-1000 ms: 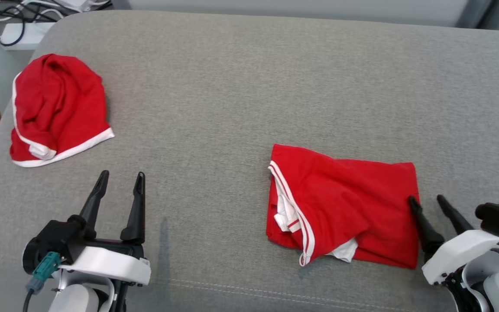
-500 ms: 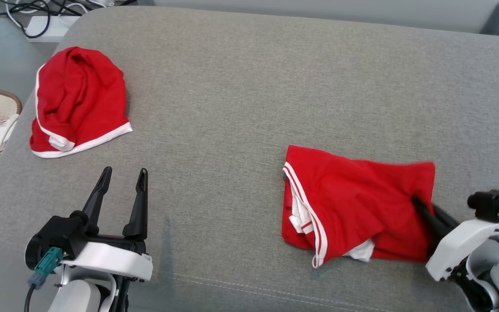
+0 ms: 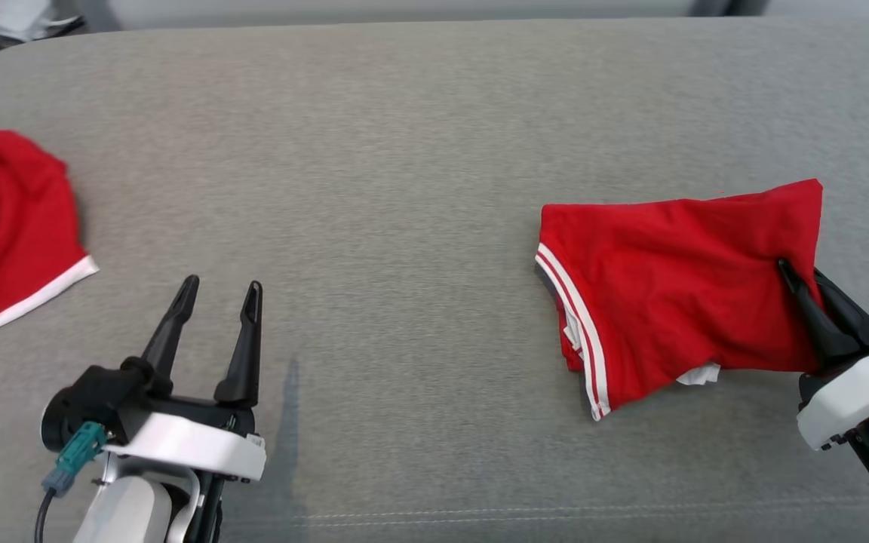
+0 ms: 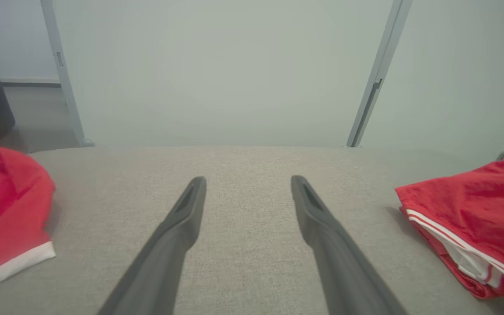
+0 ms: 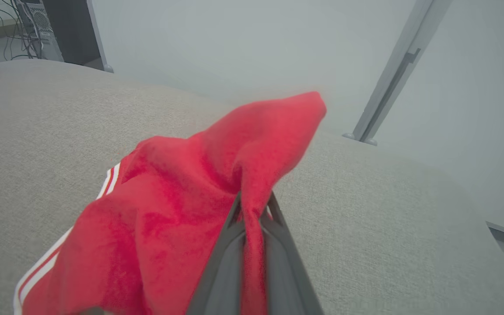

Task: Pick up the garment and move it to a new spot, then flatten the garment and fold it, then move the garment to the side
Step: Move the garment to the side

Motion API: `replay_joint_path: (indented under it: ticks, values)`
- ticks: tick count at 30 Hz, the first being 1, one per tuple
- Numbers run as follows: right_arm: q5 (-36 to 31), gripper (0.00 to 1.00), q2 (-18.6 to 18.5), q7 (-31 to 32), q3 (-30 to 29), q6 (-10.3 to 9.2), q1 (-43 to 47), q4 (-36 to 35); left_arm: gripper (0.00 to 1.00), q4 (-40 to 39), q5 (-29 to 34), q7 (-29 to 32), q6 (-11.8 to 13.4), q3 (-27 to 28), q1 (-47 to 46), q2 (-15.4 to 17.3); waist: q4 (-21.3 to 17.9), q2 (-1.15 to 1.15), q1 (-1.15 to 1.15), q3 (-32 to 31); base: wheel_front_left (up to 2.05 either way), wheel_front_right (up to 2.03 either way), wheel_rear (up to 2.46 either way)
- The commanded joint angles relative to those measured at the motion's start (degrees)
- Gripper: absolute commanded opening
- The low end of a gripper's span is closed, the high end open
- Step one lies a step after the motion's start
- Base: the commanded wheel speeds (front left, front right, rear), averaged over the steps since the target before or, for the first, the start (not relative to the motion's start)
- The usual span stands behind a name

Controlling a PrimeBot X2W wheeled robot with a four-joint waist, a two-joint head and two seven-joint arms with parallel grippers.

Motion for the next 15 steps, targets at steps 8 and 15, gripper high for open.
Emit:
replay_joint_path:
  ticks: [8, 15]
  values:
    - [-1.0, 0.00, -0.4, 1.0, 0.6, -0.01, -3.7, -2.2, 1.00, -4.9, 2.1, 1.6, -0.3, 1.3, -6.2, 3.2, -14.1, 0.00, 0.00, 5.4, 0.00, 0.00, 0.00]
    - [0.1, 0.00, -1.6, -1.3, 6.5, -0.01, -17.7, 5.3, 1.00, -8.6, 2.9, 4.6, -0.2, 1.5, -8.8, 5.5, -19.9, 0.00, 0.00, 10.4, 0.00, 0.00, 0.00]
